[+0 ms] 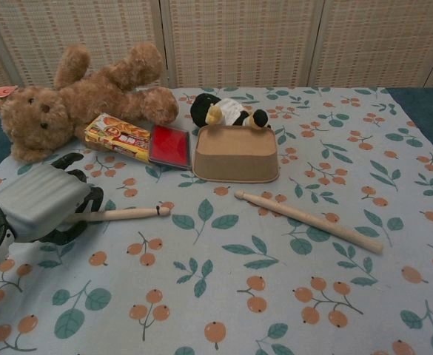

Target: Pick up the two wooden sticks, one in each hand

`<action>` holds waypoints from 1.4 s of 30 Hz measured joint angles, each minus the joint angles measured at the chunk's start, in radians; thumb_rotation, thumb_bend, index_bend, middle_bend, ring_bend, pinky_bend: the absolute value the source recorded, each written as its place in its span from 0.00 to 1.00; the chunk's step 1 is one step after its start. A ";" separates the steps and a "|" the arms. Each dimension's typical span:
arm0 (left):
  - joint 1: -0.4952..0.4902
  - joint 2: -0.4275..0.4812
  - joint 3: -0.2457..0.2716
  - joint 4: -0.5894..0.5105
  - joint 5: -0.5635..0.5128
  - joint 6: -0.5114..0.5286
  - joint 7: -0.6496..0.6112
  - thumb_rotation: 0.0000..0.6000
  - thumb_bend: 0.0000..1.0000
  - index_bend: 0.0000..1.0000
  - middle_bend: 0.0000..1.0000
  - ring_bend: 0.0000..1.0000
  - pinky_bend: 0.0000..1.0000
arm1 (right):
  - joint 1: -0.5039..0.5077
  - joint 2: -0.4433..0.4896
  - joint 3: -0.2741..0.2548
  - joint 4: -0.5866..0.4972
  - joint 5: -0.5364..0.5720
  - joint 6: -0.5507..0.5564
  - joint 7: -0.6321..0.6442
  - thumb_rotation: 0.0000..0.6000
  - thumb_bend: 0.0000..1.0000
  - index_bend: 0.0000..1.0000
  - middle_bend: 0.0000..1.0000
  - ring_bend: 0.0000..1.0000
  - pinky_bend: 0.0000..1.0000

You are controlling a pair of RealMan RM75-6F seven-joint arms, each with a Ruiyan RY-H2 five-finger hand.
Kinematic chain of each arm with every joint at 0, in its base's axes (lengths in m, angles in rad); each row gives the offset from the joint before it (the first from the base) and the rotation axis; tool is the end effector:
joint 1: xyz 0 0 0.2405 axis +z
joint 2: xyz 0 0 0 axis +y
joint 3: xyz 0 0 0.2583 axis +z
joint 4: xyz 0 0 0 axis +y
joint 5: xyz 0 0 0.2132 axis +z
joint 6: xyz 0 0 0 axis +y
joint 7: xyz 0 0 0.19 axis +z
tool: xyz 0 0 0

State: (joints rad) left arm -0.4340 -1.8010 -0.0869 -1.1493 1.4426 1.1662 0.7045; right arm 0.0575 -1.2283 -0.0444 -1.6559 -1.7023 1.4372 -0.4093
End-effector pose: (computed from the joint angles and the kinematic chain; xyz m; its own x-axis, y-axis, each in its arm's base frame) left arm -0.2192 0.3161 -0.0814 0.7973 0.0105 0.6035 0.5680 -0.3511 -0.7443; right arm -0.2723 -0.1920 0.0827 0.6325 -0.0744 0.7710 -0.7631 -0.2309 0.6037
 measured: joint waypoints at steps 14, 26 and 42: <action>0.012 0.067 0.030 -0.029 0.069 0.107 -0.118 1.00 0.49 0.76 0.80 0.38 0.08 | 0.034 -0.066 0.046 -0.008 0.088 -0.059 -0.058 1.00 0.31 0.14 0.10 0.00 0.00; 0.061 0.187 0.083 -0.145 0.131 0.185 -0.192 1.00 0.49 0.77 0.81 0.38 0.08 | 0.124 -0.269 0.123 0.025 0.248 -0.171 -0.244 1.00 0.31 0.27 0.28 0.00 0.00; 0.094 0.249 0.091 -0.189 0.154 0.232 -0.218 1.00 0.49 0.77 0.81 0.38 0.08 | 0.255 -0.462 0.187 0.015 0.552 -0.247 -0.591 1.00 0.31 0.28 0.29 0.00 0.00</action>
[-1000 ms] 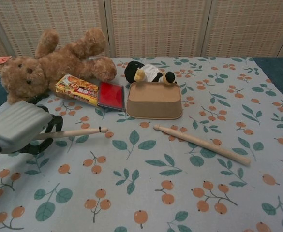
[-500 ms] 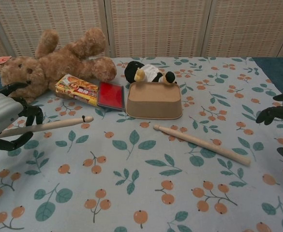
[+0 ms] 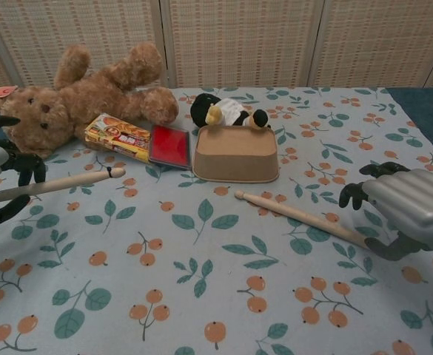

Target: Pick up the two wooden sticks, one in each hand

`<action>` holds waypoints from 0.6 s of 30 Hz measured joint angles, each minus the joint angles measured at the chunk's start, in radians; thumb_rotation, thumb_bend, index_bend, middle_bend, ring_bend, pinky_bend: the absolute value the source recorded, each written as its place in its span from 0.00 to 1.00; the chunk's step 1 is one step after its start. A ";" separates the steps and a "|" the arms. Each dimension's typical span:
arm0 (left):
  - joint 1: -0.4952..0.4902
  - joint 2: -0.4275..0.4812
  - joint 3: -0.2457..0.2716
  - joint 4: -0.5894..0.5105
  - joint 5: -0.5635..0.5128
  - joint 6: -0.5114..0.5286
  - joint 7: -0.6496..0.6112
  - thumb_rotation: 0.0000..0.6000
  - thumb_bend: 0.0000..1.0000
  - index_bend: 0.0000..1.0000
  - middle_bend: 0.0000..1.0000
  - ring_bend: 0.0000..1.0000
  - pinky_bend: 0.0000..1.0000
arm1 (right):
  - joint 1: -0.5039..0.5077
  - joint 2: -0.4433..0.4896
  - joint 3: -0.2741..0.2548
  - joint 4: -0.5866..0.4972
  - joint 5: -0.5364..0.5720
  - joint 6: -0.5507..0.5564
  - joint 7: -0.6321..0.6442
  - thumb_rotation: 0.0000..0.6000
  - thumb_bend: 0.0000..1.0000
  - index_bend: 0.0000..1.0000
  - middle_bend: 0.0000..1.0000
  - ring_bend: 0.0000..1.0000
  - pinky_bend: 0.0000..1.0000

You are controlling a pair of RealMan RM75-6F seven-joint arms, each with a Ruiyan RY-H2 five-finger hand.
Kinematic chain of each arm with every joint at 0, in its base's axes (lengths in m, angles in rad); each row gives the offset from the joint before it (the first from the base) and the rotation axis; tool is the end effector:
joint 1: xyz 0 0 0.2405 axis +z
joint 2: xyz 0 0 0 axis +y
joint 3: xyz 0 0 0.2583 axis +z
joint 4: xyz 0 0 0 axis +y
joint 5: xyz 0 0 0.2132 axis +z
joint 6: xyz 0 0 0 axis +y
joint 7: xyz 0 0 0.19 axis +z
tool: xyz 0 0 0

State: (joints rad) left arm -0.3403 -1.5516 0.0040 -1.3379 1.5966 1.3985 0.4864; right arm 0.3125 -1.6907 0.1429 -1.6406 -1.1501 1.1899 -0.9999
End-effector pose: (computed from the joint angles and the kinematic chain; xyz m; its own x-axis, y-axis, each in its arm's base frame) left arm -0.2347 0.2806 0.0055 0.6824 -0.0906 0.7253 0.6613 -0.3461 -0.6655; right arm -0.2017 -0.2758 -0.0570 0.6795 -0.2466 0.6910 -0.7332 -0.1942 0.6517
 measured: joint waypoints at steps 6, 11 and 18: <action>0.003 0.006 -0.003 0.001 0.002 0.000 -0.005 1.00 0.49 0.77 0.81 0.38 0.08 | 0.044 -0.039 0.002 0.016 0.050 0.008 -0.077 1.00 0.31 0.31 0.29 0.00 0.00; 0.001 0.016 -0.002 -0.010 0.000 -0.015 -0.025 1.00 0.49 0.77 0.81 0.38 0.07 | 0.075 -0.069 0.004 0.030 0.090 0.030 -0.144 1.00 0.31 0.31 0.29 0.00 0.00; 0.002 0.025 -0.006 -0.014 0.005 -0.010 -0.032 1.00 0.49 0.77 0.80 0.38 0.07 | 0.124 -0.116 0.005 0.059 0.155 0.062 -0.241 1.00 0.31 0.31 0.30 0.00 0.00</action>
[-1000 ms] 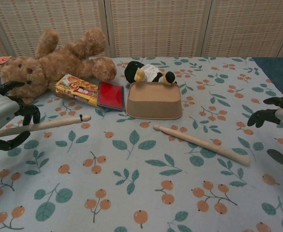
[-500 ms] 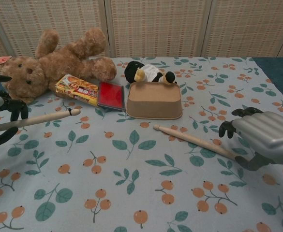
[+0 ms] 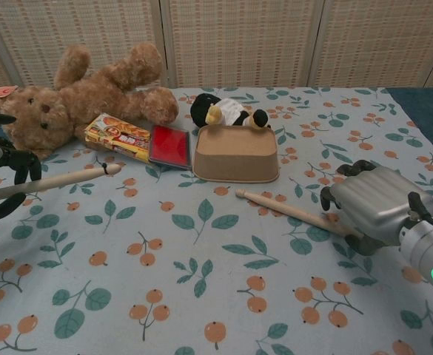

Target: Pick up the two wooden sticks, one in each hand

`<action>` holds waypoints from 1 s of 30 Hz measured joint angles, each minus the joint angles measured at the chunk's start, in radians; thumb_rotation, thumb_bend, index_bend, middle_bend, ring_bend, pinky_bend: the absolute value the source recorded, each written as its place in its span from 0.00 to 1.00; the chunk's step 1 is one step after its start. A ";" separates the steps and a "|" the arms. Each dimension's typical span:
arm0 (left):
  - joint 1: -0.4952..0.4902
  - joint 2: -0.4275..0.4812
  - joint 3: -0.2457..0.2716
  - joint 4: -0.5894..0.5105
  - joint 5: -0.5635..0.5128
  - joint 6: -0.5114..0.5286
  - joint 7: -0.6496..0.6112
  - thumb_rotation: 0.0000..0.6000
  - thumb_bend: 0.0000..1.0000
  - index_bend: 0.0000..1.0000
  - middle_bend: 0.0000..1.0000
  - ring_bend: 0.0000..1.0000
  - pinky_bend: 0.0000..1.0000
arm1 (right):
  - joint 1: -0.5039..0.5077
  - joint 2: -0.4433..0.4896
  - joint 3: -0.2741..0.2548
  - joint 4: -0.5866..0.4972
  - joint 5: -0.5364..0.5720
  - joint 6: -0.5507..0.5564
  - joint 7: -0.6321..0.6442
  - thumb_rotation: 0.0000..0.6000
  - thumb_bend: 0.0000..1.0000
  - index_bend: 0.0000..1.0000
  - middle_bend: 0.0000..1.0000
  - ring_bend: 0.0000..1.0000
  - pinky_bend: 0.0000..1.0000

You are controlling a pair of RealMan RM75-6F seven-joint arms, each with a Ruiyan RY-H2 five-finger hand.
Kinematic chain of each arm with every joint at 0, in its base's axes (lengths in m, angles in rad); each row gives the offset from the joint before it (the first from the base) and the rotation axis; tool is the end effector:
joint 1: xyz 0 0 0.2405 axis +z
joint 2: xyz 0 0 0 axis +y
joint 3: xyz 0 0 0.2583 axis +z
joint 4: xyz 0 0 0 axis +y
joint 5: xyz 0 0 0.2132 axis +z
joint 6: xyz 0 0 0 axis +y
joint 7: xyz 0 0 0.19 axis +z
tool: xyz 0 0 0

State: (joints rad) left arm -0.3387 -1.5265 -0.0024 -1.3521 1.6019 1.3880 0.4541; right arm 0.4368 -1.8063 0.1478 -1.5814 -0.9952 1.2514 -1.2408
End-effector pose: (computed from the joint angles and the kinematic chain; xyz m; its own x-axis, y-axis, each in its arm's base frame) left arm -0.2366 0.2820 0.0117 0.6697 -0.0792 0.7384 0.6747 -0.3503 -0.6496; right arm -0.1786 -0.2931 -0.0838 0.7944 -0.2331 0.5609 -0.6047 -0.2166 0.7665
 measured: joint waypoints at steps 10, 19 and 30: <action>0.002 0.013 -0.006 -0.004 -0.002 0.000 -0.009 1.00 0.49 0.77 0.80 0.38 0.07 | 0.047 -0.033 -0.009 0.030 0.064 0.024 -0.037 1.00 0.31 0.32 0.30 0.00 0.00; 0.004 0.013 -0.008 0.000 -0.004 -0.004 -0.009 1.00 0.49 0.77 0.80 0.38 0.07 | 0.065 -0.045 -0.032 0.050 0.053 0.041 -0.015 1.00 0.31 0.52 0.44 0.13 0.00; 0.005 0.009 -0.010 0.004 -0.007 -0.009 -0.006 1.00 0.49 0.77 0.80 0.38 0.07 | 0.081 -0.038 -0.050 0.049 0.054 0.060 -0.012 1.00 0.31 0.59 0.50 0.17 0.00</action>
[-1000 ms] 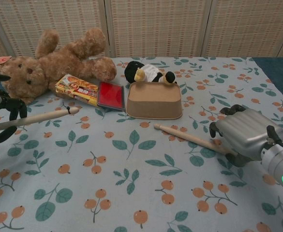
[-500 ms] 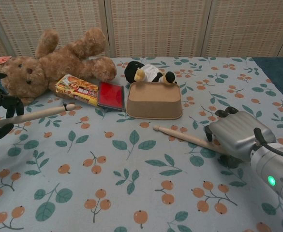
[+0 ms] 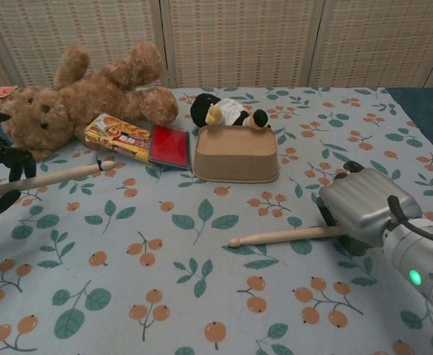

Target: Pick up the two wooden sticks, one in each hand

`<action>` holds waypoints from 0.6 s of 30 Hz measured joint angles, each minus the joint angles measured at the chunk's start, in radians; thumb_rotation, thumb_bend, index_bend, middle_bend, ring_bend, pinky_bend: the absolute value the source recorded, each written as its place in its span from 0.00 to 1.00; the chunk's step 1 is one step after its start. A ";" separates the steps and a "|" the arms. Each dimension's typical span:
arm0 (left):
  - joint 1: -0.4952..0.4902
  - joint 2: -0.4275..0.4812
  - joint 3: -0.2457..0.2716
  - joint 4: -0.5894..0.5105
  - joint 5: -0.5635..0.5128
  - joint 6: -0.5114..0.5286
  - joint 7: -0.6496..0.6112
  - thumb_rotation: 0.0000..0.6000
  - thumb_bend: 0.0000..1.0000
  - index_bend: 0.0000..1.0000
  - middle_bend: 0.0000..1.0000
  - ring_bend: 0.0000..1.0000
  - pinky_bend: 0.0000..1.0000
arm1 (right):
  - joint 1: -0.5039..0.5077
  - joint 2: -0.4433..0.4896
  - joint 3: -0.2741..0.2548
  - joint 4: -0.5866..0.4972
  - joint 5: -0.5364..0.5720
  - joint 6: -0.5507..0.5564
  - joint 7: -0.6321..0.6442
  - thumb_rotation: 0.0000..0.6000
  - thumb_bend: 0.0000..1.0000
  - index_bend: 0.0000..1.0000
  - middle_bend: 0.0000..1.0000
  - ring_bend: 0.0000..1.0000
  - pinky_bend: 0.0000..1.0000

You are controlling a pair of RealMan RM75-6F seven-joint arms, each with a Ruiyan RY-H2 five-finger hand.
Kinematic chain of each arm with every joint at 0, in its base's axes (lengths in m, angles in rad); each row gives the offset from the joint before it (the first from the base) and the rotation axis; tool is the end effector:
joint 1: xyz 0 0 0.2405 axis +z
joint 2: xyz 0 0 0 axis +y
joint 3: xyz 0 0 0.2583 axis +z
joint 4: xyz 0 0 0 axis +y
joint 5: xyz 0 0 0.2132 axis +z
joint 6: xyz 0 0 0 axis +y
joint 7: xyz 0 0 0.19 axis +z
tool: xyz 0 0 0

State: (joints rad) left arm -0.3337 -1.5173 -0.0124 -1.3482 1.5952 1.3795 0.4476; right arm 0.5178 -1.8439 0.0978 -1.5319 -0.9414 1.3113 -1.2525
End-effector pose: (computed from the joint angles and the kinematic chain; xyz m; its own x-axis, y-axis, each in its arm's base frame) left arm -0.2416 0.2843 0.0155 0.6747 -0.0738 0.7344 0.6763 -0.3367 -0.6552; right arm -0.1728 -0.2974 -0.0939 0.8281 -0.2122 0.5188 -0.5582 -0.2278 0.7978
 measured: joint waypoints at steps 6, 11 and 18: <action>0.001 -0.001 0.000 -0.001 0.001 0.000 0.003 1.00 0.49 0.77 0.81 0.38 0.07 | 0.003 0.004 -0.018 0.013 -0.018 0.006 0.011 1.00 0.31 0.76 0.66 0.31 0.00; 0.001 0.000 -0.001 -0.005 -0.002 -0.003 0.006 1.00 0.49 0.77 0.81 0.38 0.07 | 0.000 0.000 -0.045 0.044 -0.053 0.005 0.046 1.00 0.31 0.94 0.80 0.44 0.00; 0.003 0.006 -0.005 -0.019 -0.010 -0.004 0.001 1.00 0.49 0.77 0.81 0.39 0.08 | -0.010 0.005 -0.062 0.059 -0.099 0.011 0.097 1.00 0.32 1.00 0.88 0.51 0.03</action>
State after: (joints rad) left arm -0.3303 -1.5109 -0.0177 -1.3671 1.5850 1.3753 0.4484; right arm 0.5082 -1.8392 0.0361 -1.4725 -1.0407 1.3227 -1.1558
